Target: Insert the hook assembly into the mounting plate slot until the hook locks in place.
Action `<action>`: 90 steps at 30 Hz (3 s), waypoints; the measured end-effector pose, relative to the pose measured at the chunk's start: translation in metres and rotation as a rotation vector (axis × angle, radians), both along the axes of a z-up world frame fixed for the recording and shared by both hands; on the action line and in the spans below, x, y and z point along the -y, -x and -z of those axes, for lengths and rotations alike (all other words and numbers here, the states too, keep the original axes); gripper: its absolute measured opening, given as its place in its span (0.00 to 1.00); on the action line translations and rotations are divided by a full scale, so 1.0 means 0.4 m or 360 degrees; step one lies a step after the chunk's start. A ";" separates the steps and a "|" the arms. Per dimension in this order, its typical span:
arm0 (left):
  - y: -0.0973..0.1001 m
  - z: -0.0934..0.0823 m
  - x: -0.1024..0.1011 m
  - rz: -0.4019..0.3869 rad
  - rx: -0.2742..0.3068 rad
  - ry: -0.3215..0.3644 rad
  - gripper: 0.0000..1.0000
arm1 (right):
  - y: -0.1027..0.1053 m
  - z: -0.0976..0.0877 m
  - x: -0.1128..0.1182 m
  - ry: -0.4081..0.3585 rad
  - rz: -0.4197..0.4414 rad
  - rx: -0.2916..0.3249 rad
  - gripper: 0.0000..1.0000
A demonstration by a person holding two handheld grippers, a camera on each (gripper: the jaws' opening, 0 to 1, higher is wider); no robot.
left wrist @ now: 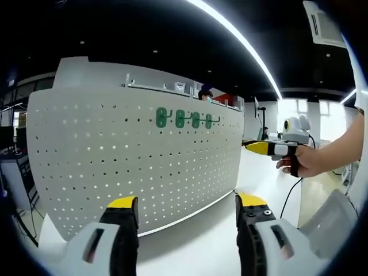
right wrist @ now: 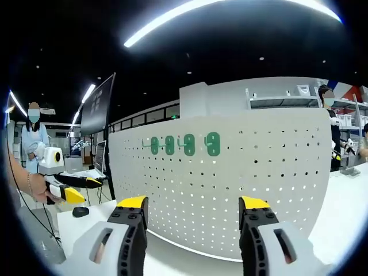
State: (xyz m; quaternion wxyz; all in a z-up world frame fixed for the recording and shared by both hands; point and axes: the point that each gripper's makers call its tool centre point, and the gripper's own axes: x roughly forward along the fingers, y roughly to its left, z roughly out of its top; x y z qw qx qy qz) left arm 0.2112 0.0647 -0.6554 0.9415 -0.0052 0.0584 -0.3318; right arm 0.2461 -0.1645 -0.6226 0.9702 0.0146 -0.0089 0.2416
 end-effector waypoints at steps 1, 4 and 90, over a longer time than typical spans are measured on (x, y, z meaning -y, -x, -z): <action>0.001 0.000 -0.002 -0.0001 0.0000 0.0003 0.71 | 0.004 0.003 0.002 0.0006 0.0001 -0.0003 0.62; 0.008 0.004 -0.008 -0.0002 0.0001 -0.0010 0.72 | 0.020 0.012 0.014 -0.0001 0.0003 -0.0010 0.62; 0.188 0.082 -0.186 -0.0167 -0.0083 0.0007 0.87 | 0.296 0.141 0.165 -0.0048 0.0083 -0.0164 0.78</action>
